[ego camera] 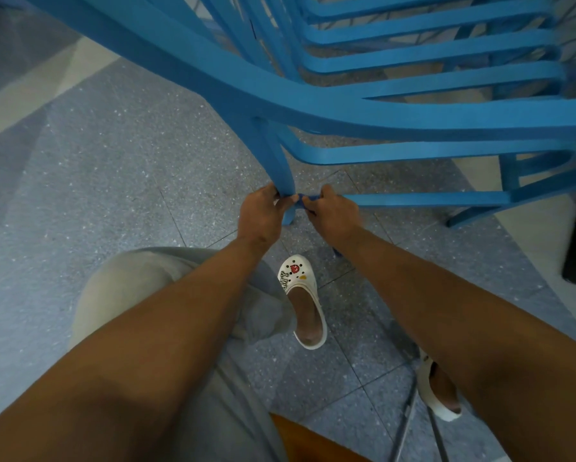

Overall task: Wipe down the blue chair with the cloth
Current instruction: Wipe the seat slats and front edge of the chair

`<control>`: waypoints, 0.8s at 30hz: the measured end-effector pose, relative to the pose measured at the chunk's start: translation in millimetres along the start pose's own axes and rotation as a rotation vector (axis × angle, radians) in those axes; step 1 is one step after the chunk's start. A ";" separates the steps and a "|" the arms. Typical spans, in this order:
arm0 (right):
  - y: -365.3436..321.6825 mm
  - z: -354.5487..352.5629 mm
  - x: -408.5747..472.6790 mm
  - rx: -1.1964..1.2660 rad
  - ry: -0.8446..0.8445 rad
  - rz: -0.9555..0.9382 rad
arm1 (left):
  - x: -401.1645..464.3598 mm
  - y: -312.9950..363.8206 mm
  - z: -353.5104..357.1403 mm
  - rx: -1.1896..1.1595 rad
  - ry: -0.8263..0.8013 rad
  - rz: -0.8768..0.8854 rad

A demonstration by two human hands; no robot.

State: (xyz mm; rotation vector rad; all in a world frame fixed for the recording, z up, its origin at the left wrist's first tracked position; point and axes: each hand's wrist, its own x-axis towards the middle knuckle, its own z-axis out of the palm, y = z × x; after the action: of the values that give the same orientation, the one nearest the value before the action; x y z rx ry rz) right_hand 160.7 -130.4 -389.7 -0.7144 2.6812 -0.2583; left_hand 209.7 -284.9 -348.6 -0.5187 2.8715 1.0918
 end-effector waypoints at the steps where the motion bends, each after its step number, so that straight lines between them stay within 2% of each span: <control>1: 3.0 -2.5 -0.3 -0.027 -0.006 -0.018 | 0.2 0.4 -1.0 0.002 -0.007 0.005; 6: 25.5 -6.9 -6.6 -0.046 0.002 -0.019 | 0.1 1.3 -1.8 -0.007 -0.012 -0.007; 10: 0.2 -3.2 0.2 0.055 0.031 0.039 | -0.8 2.9 -3.6 -0.010 -0.007 -0.002; 13: -11.3 -1.6 2.3 0.035 0.011 -0.011 | -0.2 4.0 -6.5 -0.006 -0.016 0.008; 18: 16.0 -7.7 -8.7 0.002 -0.069 -0.079 | 0.0 3.4 -5.8 0.019 -0.016 0.029; 24: 15.4 -9.7 2.4 0.214 0.171 0.035 | 0.2 5.6 -6.7 0.027 -0.023 0.026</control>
State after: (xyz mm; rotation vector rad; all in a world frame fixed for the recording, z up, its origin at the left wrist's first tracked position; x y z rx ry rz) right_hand 148.3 -117.7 -385.4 -0.6030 2.7648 -0.6123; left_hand 208.3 -285.5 -340.0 -0.4657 2.8772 1.0544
